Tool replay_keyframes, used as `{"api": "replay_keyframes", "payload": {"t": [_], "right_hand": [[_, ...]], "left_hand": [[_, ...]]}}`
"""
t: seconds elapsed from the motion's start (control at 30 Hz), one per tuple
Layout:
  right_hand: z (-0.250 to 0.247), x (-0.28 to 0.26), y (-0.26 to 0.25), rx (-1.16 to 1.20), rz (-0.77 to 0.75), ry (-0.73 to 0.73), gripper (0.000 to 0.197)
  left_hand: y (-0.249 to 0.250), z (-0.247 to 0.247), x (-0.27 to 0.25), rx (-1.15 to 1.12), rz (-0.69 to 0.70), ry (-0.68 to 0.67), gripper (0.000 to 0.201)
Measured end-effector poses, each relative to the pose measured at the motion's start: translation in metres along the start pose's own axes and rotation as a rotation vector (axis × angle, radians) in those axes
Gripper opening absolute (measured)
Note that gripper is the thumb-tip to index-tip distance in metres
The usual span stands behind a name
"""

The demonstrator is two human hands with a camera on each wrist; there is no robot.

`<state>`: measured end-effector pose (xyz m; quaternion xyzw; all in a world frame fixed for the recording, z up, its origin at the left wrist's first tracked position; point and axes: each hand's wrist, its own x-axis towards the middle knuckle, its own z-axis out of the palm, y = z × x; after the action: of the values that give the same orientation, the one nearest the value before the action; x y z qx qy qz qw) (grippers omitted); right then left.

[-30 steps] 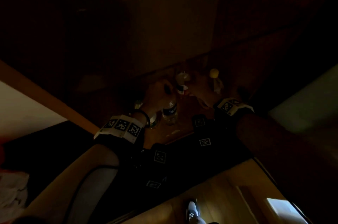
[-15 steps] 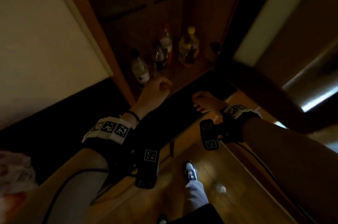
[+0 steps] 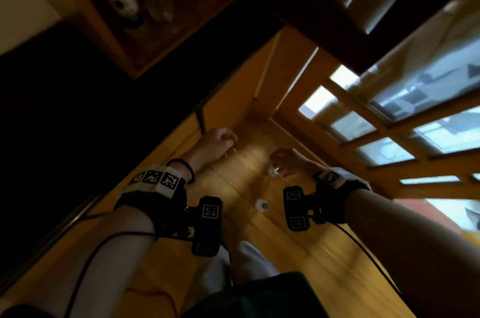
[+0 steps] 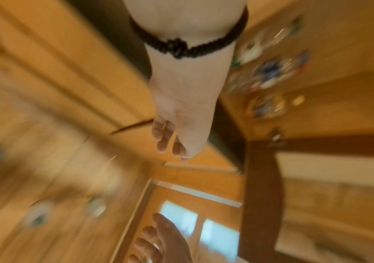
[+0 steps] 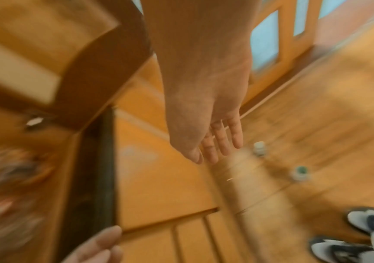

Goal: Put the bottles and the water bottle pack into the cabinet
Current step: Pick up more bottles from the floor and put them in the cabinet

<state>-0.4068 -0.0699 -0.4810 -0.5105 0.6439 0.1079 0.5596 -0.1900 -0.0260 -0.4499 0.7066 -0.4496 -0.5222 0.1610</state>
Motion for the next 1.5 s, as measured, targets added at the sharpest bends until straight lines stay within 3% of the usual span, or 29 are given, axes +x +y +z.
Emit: {"api": "replay_keyframes", "payload": {"t": [0.17,0.33,0.5,0.63,0.83,0.93,1.17,1.33,1.5], "right_hand": [[-0.004,-0.007,0.073,0.082,0.068,0.051,0.028],[-0.008,0.012,0.125,0.112,0.133,0.067,0.026],[-0.021,0.054,0.161,0.020,0.107,0.006,0.028],[-0.037,0.104,0.183,-0.009,0.052,-0.057,0.022],[-0.054,0.170,0.221,0.009,0.116,-0.117,0.021],[-0.049,0.207,0.241,-0.028,0.144,-0.124,0.027],[-0.006,0.295,0.284,-0.076,0.139,-0.138,0.021],[0.016,0.358,0.310,-0.090,0.122,-0.084,0.043],[0.028,0.412,0.331,-0.311,0.008,0.090,0.053]], "left_hand": [[-0.016,0.067,0.016,-0.013,-0.064,-0.149,0.018],[-0.025,0.124,0.031,-0.095,-0.122,-0.181,0.015],[-0.046,0.179,0.055,-0.190,-0.240,-0.105,0.016],[-0.066,0.230,0.074,-0.294,-0.335,0.040,0.018],[-0.106,0.304,0.089,-0.406,-0.436,0.182,0.015],[-0.136,0.337,0.099,-0.448,-0.491,0.197,0.016],[-0.222,0.406,0.133,-0.413,-0.603,0.195,0.023],[-0.272,0.443,0.171,-0.403,-0.587,0.213,0.030],[-0.306,0.468,0.214,-0.448,-0.576,0.219,0.041]]}}
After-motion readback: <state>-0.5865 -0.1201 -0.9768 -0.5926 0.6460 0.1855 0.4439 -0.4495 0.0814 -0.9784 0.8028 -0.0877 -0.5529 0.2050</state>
